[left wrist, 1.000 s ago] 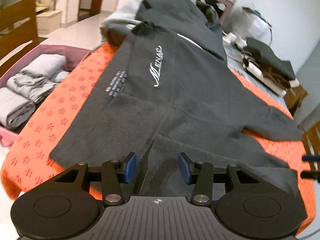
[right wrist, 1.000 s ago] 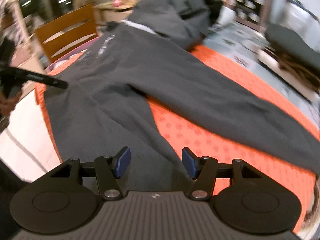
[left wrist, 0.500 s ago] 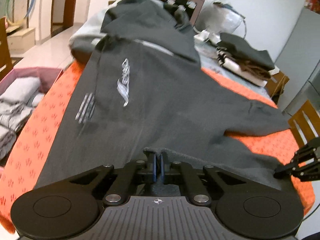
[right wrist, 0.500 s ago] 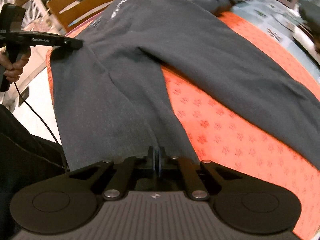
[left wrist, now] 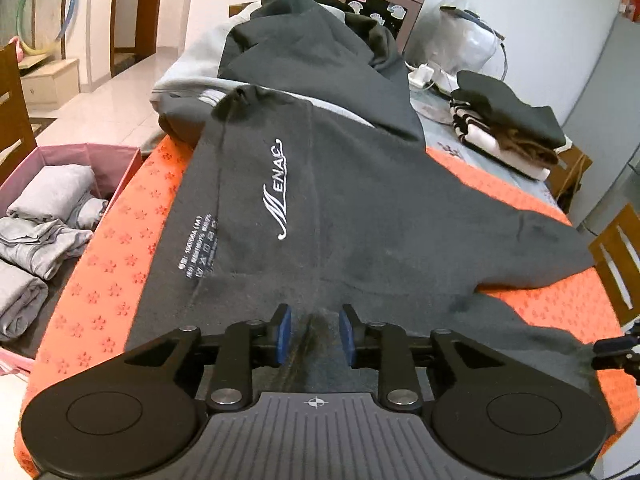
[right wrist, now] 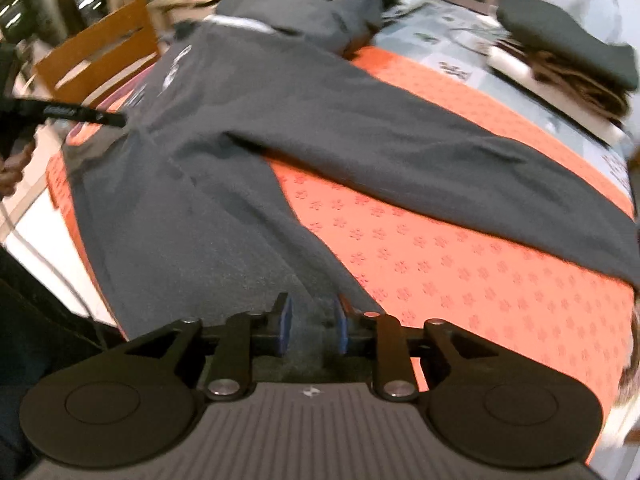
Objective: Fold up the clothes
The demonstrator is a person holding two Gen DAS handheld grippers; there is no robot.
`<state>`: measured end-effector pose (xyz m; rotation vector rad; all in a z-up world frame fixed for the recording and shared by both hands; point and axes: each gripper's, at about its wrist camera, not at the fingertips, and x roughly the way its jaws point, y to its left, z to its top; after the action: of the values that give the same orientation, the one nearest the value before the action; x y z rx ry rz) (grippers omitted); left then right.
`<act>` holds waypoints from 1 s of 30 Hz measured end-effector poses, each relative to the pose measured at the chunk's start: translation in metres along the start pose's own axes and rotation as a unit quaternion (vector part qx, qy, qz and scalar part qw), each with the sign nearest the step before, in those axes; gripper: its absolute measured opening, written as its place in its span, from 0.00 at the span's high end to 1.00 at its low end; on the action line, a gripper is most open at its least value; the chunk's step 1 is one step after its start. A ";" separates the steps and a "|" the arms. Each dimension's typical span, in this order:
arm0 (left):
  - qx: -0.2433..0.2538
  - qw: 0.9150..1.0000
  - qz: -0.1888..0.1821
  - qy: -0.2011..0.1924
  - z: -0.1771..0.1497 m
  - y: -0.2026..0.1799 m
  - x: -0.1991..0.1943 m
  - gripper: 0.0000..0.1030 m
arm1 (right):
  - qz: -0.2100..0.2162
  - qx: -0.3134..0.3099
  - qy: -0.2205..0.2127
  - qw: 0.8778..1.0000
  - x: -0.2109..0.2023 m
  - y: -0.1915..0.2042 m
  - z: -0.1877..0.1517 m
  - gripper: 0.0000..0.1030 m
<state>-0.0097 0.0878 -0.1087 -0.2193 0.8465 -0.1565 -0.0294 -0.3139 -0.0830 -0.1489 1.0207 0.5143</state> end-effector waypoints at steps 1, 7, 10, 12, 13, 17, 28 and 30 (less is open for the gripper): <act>0.002 1.000 -0.001 -0.001 0.003 0.000 -0.002 0.69 | -0.006 0.021 -0.007 1.000 -0.004 -0.003 -0.001 0.72; 0.019 1.000 -0.006 -0.005 0.021 -0.014 -0.004 0.60 | -0.073 0.160 -0.050 0.983 -0.026 -0.045 -0.007 0.70; 0.016 1.000 -0.003 -0.009 0.027 -0.028 -0.002 0.60 | -0.096 0.224 -0.077 0.967 -0.037 -0.078 -0.008 0.69; 0.005 1.000 0.006 -0.012 0.032 -0.040 -0.001 0.59 | -0.104 0.265 -0.093 0.954 -0.044 -0.106 -0.009 0.68; -0.004 1.000 0.010 -0.013 0.034 -0.047 0.000 0.59 | -0.106 0.287 -0.101 0.947 -0.048 -0.120 -0.011 0.67; -0.029 0.999 0.026 -0.019 0.042 -0.078 0.002 0.53 | -0.098 0.376 -0.137 0.911 -0.060 -0.181 -0.022 0.65; -0.082 0.996 0.021 0.002 0.068 -0.151 0.022 0.52 | -0.042 0.537 -0.173 0.825 -0.037 -0.310 -0.067 0.53; -0.083 0.996 0.017 0.003 0.074 -0.162 0.025 0.50 | -0.037 0.562 -0.175 0.808 -0.025 -0.327 -0.074 0.53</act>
<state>0.0539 -0.0646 -0.0382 -0.3600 0.8699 -0.0560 0.0586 -0.6339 -0.1389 0.9385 0.8060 -0.1989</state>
